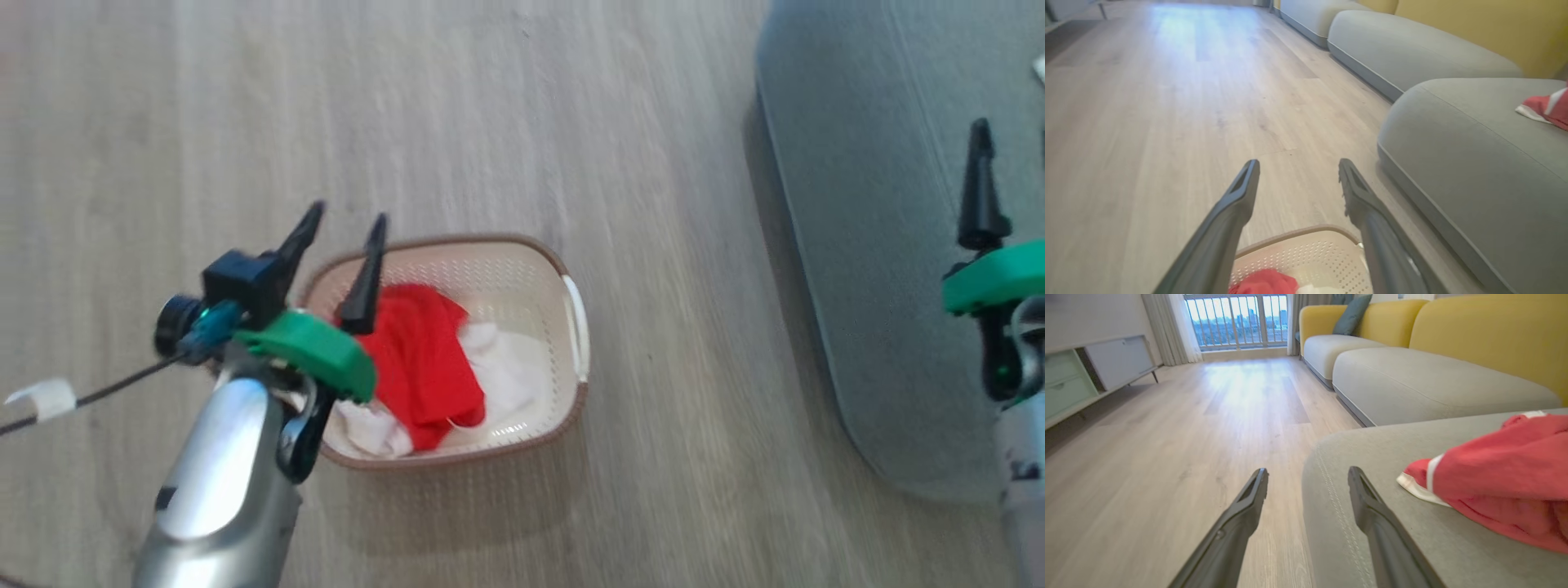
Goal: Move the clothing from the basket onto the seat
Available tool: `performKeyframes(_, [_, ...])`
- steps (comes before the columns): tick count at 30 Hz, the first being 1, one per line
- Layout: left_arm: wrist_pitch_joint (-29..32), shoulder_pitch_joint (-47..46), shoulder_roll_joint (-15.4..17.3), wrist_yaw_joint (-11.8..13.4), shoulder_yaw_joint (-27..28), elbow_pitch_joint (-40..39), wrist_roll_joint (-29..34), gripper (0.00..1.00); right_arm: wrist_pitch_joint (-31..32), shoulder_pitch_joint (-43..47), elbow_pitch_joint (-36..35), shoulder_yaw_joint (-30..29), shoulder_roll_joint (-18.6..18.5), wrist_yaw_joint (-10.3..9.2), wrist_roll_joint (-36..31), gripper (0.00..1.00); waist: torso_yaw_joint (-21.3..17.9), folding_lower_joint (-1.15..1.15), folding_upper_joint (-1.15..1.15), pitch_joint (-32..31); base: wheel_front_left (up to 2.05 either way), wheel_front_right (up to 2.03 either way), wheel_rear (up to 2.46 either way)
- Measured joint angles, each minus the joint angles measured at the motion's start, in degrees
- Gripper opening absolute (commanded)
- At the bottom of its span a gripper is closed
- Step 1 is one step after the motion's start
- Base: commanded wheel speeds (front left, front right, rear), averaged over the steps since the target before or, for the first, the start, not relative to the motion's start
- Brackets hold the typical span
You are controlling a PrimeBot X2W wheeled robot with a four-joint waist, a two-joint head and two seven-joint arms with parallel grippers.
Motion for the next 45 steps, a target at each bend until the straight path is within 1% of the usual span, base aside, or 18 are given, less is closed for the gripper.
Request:
performKeyframes(4, [0.0, 2.47, -0.51, 0.77, 4.2, 0.09, 1.33, 1.0, 0.0, 2.32, -2.91, 1.09, 1.91, 0.0, -0.01, 1.0, 2.3, 0.0, 0.0, -2.86, 0.0, 0.0, 0.0])
performKeyframes(10, [0.0, 5.25, -1.16, 1.65, 9.66, -0.34, 3.75, 1.0, 0.0, 4.28, -4.22, 3.22, 4.33, 0.0, -0.1, 1.0, 4.88, 0.0, 0.0, -6.35, 0.0, 0.0, 0.0])
performKeyframes(14, [0.0, 7.45, -1.23, 1.98, 12.48, -1.18, 5.17, 1.0, 0.0, 5.3, -3.55, 6.3, 5.06, 0.0, -0.6, 1.0, 5.67, 0.0, 0.0, -8.43, 0.0, 0.0, 0.0])
performKeyframes(19, [0.0, 10.23, -1.69, 2.23, 15.19, -1.86, 6.62, 1.0, 0.0, 7.52, -2.92, 8.46, 5.86, 0.0, -1.13, 1.0, 5.89, 0.0, 0.0, -10.95, 0.0, 0.0, 0.0])
performKeyframes(24, [0.0, 13.12, -2.08, 2.32, 17.09, -2.38, 7.27, 1.0, 0.0, 10.72, -2.75, 10.26, 6.45, 0.0, -1.57, 1.0, 5.68, 0.0, 0.0, -13.84, 0.0, 0.0, 0.0])
performKeyframes(30, [0.0, 15.87, -2.27, 2.31, 18.08, -2.9, 7.81, 1.0, 0.0, 13.12, -2.83, 10.81, 7.31, 0.0, -1.58, 1.0, 5.36, 0.0, 0.0, -16.09, 0.0, 0.0, 0.0])
performKeyframes(37, [0.0, 18.17, -2.52, 2.3, 18.92, -4.82, 8.27, 1.0, 0.0, 15.07, -4.64, 10.68, 8.0, 0.0, -2.64, 1.0, 5.38, 0.0, 0.0, -17.01, 0.0, 0.0, 0.0])
performKeyframes(45, [0.01, 20.2, -2.55, 2.35, 18.7, -5.13, 8.23, 1.0, 0.0, 17.28, -4.78, 10.43, 9.16, 0.0, -3.13, 1.0, 5.72, 0.0, 0.0, -17.12, 0.0, 0.0, 0.0])
